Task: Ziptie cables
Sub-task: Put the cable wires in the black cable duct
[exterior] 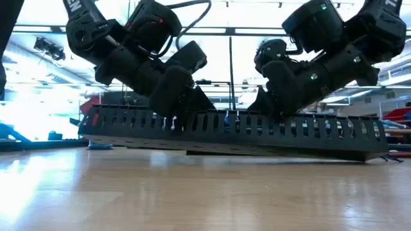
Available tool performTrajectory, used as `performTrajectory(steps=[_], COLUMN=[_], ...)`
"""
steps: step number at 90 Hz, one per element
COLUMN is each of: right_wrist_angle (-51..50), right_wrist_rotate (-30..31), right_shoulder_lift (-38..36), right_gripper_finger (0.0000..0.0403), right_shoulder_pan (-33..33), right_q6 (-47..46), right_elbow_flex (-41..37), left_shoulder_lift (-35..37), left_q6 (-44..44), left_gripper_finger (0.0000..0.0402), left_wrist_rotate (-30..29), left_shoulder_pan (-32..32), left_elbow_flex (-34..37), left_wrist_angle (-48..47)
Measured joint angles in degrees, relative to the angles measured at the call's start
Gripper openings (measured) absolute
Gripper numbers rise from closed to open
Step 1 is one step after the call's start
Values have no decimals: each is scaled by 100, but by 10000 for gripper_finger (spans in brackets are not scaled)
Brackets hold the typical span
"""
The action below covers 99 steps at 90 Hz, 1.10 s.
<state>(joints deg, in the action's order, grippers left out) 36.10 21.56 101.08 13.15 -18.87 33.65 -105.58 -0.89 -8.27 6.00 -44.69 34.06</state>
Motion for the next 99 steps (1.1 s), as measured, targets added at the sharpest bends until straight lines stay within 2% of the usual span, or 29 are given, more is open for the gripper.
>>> performTrajectory(steps=[84, 99], right_wrist_angle=[-225, -353], right_wrist_rotate=[-212, -53], right_shoulder_lift=[-9, -168], right_gripper_finger=[0, 0], right_shoulder_pan=[82, 149], right_q6=[-264, -142], right_elbow_flex=[15, 5], left_shoulder_lift=[0, 0], left_q6=[0, 92], left_gripper_finger=[0, 0], left_wrist_rotate=[-52, -42], left_shoulder_pan=[0, -47], left_elbow_flex=[-7, -21], left_wrist_angle=[-16, 8])
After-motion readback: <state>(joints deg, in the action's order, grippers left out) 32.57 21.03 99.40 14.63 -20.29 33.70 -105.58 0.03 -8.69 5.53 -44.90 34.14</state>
